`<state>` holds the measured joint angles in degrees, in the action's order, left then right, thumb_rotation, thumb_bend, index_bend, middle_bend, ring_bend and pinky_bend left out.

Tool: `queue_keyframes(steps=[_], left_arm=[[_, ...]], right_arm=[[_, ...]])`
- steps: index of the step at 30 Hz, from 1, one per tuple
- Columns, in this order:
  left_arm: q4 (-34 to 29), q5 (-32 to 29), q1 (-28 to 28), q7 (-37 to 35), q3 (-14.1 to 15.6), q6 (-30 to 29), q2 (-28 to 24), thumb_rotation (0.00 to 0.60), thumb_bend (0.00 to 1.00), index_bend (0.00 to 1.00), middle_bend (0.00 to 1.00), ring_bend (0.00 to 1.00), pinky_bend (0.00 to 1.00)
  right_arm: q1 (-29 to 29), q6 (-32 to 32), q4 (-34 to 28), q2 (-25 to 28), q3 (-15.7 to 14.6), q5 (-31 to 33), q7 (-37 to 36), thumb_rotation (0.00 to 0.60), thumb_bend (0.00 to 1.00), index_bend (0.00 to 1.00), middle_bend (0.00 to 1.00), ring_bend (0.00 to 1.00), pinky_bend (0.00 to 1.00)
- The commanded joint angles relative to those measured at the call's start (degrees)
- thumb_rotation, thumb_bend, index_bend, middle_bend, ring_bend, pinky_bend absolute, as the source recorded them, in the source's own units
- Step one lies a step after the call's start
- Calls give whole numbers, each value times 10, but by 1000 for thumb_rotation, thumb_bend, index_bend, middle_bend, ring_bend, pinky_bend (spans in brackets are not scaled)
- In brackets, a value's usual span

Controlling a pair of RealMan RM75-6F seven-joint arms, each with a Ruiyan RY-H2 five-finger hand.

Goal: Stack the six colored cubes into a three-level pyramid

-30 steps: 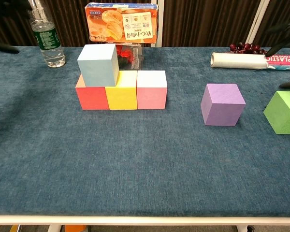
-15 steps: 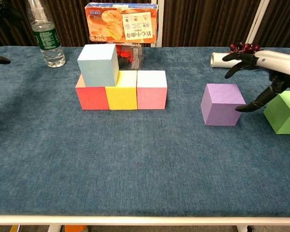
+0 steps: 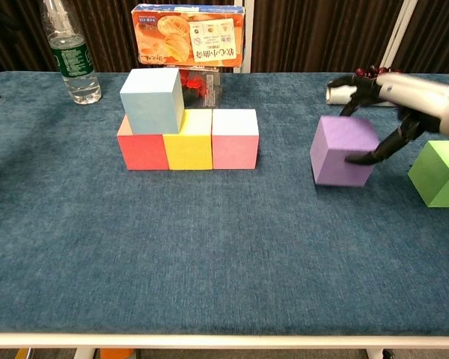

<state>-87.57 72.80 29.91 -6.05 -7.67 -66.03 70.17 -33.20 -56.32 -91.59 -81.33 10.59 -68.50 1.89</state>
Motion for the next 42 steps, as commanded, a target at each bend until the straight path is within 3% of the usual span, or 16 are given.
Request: queue_keyframes(steps=[1,6,12,17,26,35,42], left_arm=[[14,-2,-16,31,4,-24,9,600,87,186,217,211,165],[16,11,-42,72,16,-68,26,600,87,186,216,211,164],[3,33,-64,70,27,-92,29,600,87,187,217,211,164],[-9,50,-73,46,31,-94,19,600,88,186,217,211,164],[-10,58,-86,21,26,-99,11,600,88,186,217,211,164],[-5,59,-92,2,21,-94,14,600,86,187,217,211,164],[-4,61,-91,-5,18,-85,15,600,85,186,217,212,164]], right_arm=[[-2,-9,-59,61,25,-23,-21,600,203,0,406,45,0],[-44,26,-103,104,74,13,-10,600,201,0,405,45,0],[-127,96,-100,91,108,126,42,600,200,0,385,45,0],[-196,137,-70,64,107,204,86,600,200,0,382,45,0],[-279,181,1,24,96,262,111,600,193,0,380,43,0],[-308,186,59,-25,85,254,90,600,191,0,378,40,0],[-314,147,56,-41,78,271,99,600,190,0,374,33,0]])
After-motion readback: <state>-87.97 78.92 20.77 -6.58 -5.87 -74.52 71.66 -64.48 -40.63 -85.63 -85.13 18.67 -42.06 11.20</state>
